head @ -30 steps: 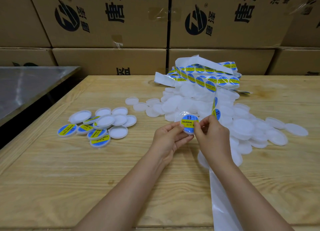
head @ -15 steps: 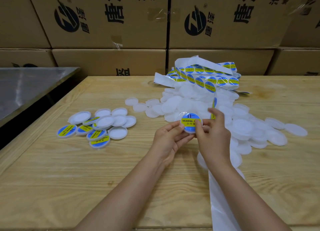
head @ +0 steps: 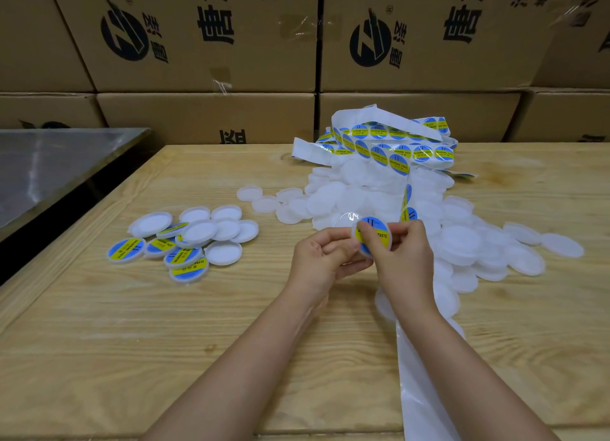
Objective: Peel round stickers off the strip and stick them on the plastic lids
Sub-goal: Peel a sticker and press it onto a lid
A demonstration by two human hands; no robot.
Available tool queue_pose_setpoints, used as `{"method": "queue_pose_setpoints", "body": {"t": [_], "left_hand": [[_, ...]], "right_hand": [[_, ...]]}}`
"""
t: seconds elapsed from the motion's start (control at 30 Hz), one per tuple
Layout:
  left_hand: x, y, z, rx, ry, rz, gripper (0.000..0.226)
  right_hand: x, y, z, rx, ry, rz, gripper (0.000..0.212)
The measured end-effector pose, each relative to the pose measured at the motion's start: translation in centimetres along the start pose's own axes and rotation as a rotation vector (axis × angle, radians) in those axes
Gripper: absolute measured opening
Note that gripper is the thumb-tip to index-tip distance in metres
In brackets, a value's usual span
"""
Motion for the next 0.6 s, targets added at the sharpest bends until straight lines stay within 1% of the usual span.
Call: {"method": "queue_pose_setpoints", "body": {"t": [0.1,0.17,0.3,0.4,0.47,0.53,0.6], "left_hand": [[0.1,0.1,-0.5,-0.088,-0.004,-0.018,0.008],[0.3,-0.1,-0.7,-0.136,-0.008,-0.046,0.009],[0.5,-0.3,-1.2,-0.19,0.007,-0.103,0.009],[0.5,-0.3,-1.4,-0.18,0.004,-0.119,0.011],[0.5,-0.2,-1.5,-0.157,0.007,-0.119,0.014],[0.5,-0.4,-1.5,-0.138,0.022,-0.121,0.019],[0.6,-0.6,-1.6,-0.109,0.055,-0.126,0.018]], "right_hand": [[-0.1,-0.1,1.5,0.081,-0.133,-0.008,0.034],[0.0,-0.3,1.9,0.104,-0.177,-0.035,0.033],[0.3,-0.7,1.6,0.067,-0.178,-0.089,0.026],[0.2,-1.2,1.4,0.036,-0.172,-0.154,0.015],[0.2,-1.3,1.1,0.031,-0.161,-0.165,0.009],[0.2,-1.1,0.9,0.012,-0.144,-0.163,0.011],[0.2,-1.2,0.9,-0.021,-0.132,-0.174,0.01]]}}
Point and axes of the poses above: each hand's wrist, its own x-axis towards the middle knuckle, its own z-axis out of the palm, y = z × x, the point moved 9 cm from there along x, towards the middle knuckle, and after that the axes turned 8 degrees about -z, right-handed, at the moved point
